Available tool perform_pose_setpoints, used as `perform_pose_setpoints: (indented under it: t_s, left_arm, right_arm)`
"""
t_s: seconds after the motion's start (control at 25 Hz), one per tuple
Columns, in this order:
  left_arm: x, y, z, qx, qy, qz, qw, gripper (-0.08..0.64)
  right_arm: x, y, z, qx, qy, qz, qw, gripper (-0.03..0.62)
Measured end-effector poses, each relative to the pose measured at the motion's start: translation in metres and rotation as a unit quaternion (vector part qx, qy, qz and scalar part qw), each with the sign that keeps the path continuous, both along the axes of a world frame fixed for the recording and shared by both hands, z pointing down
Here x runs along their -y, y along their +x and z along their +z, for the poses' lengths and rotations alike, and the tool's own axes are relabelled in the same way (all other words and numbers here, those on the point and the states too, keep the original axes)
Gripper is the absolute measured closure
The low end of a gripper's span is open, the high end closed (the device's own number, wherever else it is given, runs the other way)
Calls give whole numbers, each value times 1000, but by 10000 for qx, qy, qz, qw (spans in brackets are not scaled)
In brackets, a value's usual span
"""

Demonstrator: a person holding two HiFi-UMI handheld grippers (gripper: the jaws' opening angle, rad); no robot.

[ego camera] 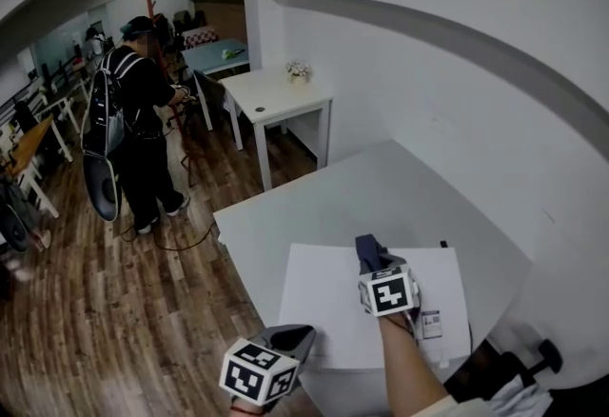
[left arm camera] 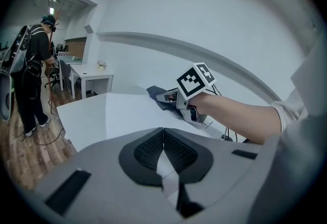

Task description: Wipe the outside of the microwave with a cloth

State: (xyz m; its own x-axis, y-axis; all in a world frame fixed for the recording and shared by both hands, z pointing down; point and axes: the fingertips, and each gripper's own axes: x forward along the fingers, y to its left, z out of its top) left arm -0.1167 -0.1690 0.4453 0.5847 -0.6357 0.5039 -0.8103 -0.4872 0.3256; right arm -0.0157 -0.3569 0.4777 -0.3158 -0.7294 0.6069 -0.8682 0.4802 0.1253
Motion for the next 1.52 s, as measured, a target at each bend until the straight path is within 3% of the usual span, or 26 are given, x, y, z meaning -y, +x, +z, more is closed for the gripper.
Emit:
perform_pose_setpoints:
  t_s: [0.72,1.0,1.24,1.32,1.52]
  left_arm:
    - [-30,-78,10,-44,-105,-409,9991,557]
    - [-48,-101,22,-6,-217,-300,9993,557]
    - [-53,-102,36,145,-438,-153,9988,557]
    - [-49,-102,37,263,-422,-181,9986,557]
    - [-36,-98,46,784,-246,-148,9965,557]
  right_arm:
    - [-15,-128,2,-39,19,-998,9950,485]
    - [-38,-173,5,-359,98,-1909,9809,485]
    - [-64,-197,10,-1050,-95,-3027,9472,485]
    - [-71,-200,13,-1375,-204,-3456,9280,485]
    - [-73,-200,17,-2327,-542,-4380,8667,485]
